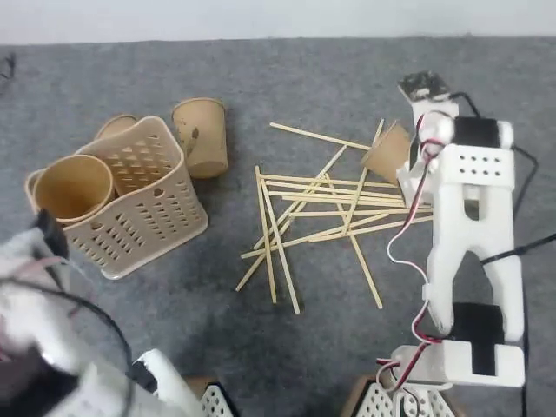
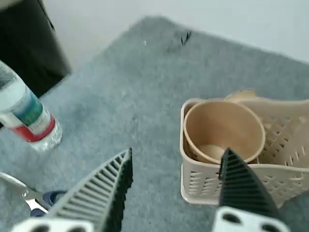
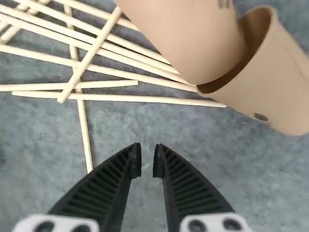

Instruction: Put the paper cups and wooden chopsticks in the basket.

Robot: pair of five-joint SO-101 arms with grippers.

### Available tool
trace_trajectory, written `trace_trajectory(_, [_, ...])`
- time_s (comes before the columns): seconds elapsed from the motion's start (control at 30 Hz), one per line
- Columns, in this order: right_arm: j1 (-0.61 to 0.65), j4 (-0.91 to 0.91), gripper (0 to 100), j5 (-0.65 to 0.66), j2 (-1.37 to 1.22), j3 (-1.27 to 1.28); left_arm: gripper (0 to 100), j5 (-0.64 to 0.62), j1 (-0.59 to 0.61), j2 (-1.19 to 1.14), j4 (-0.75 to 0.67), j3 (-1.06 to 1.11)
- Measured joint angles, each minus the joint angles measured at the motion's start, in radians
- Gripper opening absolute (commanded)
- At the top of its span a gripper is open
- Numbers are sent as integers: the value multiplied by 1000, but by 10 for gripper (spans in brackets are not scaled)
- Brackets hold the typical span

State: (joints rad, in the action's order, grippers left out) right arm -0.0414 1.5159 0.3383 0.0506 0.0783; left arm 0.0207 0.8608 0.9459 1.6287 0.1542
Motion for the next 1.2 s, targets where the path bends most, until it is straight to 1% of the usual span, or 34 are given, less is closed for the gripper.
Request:
trace_trajectory(0.1, [-2,-101,59,-46,0,114,280,0,-6,-124,15,-75])
trace_trajectory(0.17, [9,-170,59,-72,0,195,280,3,-34,-195,31,-114])
trace_trajectory(0.27, [38,-265,59,-91,0,295,279,6,-72,-296,92,-169])
trace_trajectory(0.4, [37,-318,59,-95,0,350,278,6,-103,-413,101,-221])
trace_trajectory(0.63, [41,-434,59,-98,0,456,276,6,-106,-554,104,-233])
trace_trajectory(0.93, [38,-463,59,-98,0,466,276,6,-106,-704,104,-252])
trace_trajectory(1.07, [40,-463,59,-98,0,466,273,6,-106,-760,57,-252])
trace_trajectory(1.13, [40,-463,59,-98,0,466,244,6,-106,-787,49,-252])
trace_trajectory(1.2, [38,-463,59,-98,0,466,188,6,-106,-818,49,-252])
